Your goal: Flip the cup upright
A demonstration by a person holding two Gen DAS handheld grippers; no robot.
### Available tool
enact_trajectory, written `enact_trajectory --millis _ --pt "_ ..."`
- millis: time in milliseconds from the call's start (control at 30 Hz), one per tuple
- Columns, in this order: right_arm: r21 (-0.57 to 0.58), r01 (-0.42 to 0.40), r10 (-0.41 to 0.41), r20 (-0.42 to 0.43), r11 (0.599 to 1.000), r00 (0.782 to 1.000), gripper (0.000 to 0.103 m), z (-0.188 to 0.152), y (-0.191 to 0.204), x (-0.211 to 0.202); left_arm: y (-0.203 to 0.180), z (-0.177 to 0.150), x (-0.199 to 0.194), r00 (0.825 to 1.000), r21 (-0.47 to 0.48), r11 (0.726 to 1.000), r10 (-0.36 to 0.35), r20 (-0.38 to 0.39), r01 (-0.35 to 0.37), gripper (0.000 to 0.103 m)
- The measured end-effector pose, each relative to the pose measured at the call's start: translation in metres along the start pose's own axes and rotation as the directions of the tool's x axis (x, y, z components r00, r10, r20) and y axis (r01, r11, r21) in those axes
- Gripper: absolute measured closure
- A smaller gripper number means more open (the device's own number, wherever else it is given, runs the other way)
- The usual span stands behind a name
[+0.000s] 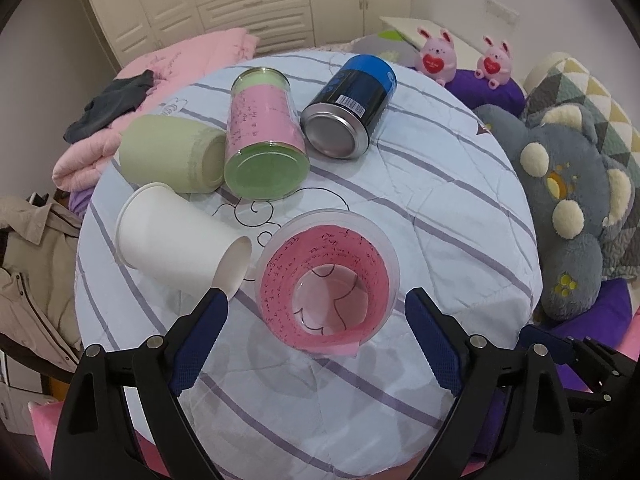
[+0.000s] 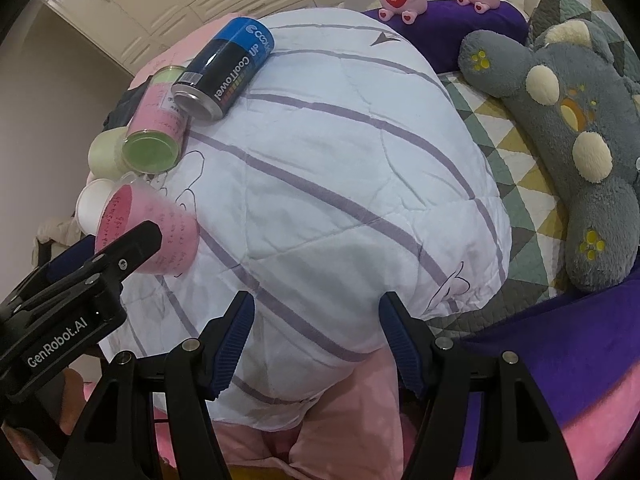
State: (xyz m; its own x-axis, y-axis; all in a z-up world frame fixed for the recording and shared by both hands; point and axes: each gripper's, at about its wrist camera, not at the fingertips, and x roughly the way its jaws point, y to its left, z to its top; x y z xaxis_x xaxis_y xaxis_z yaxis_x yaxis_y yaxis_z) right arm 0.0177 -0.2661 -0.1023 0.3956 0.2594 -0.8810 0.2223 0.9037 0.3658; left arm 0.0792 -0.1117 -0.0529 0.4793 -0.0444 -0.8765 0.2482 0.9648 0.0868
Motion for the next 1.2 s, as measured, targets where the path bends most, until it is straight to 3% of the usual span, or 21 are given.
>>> enact_trajectory --millis 767,1200 --pt "-0.107 0.074 -0.065 0.087 0.991 0.994 0.036 -0.048 0.051 -0.027 0.034 -0.055 -0.051 0.994 0.011 0.999 0.032 0.102 -0.033 0.011" --pt "-0.163 0.168 -0.131 0.215 0.972 0.968 0.036 -0.068 0.086 -0.045 0.066 -0.078 -0.083 0.970 -0.038 0.998 0.064 0.233 -0.056 0.011"
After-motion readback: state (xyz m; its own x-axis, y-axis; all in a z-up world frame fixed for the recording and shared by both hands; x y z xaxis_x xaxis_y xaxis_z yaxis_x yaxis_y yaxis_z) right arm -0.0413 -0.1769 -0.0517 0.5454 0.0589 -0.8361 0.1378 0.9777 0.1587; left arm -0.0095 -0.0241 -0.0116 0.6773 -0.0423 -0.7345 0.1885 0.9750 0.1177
